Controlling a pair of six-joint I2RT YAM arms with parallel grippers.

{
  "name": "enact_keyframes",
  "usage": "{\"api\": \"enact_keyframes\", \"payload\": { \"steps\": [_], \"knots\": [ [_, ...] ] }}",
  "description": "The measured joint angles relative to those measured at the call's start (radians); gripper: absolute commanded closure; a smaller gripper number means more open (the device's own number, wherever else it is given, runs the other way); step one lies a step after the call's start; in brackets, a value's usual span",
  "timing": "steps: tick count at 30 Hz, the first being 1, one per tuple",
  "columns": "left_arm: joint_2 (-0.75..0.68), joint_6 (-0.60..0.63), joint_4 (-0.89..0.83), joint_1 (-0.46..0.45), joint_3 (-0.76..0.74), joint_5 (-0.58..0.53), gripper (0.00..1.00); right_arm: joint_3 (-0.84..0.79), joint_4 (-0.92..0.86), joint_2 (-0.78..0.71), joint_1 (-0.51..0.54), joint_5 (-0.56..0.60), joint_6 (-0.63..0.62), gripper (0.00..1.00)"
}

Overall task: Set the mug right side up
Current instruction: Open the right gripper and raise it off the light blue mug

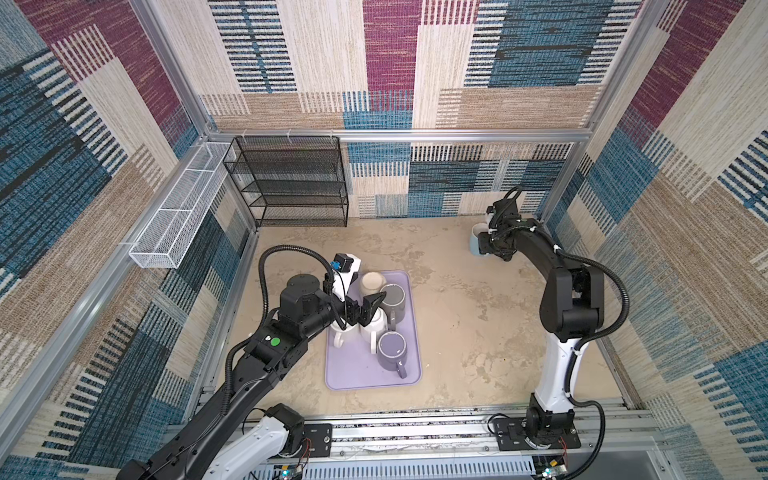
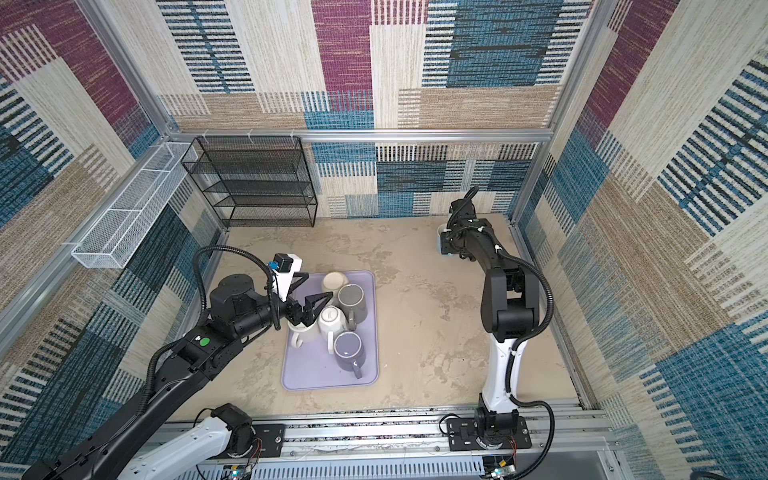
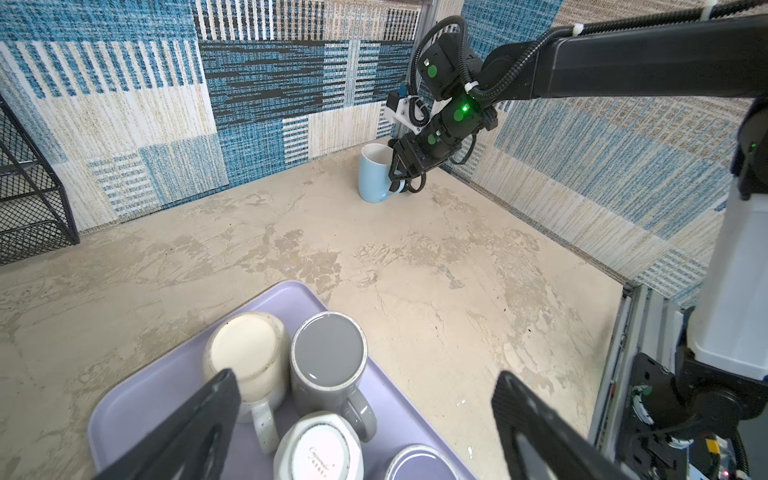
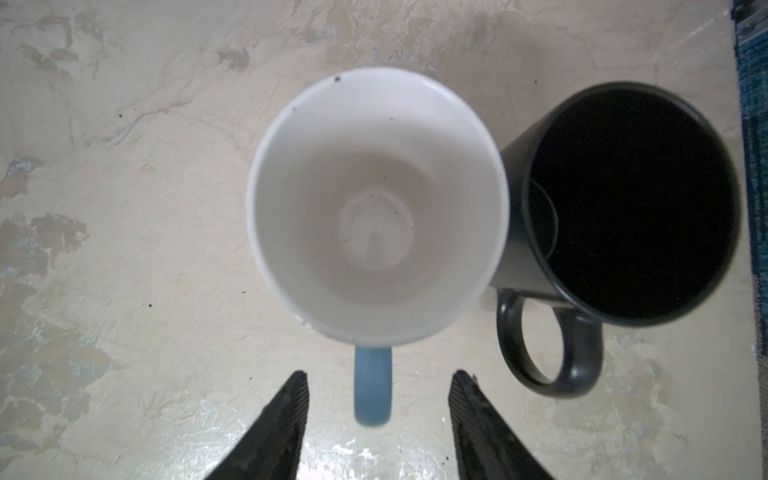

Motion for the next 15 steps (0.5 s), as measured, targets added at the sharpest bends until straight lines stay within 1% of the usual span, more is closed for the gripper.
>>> {"api": "enact_keyframes", "payload": {
  "steps": [4, 8, 15],
  "knots": [
    [0.002, -0.001, -0.008, 0.000, 0.000, -0.017, 0.04, -0.070, 0.029, -0.090, 0.002, -0.023, 0.001, 0.42],
    [0.008, -0.002, -0.029, 0.000, 0.005, -0.017, 0.04, -0.169, 0.085, -0.188, 0.002, -0.076, 0.005, 0.43],
    [0.001, -0.008, -0.059, 0.000, 0.001, -0.026, 0.04, -0.370, 0.229, -0.359, 0.003, -0.240, 0.032, 0.43]
  ]
}}
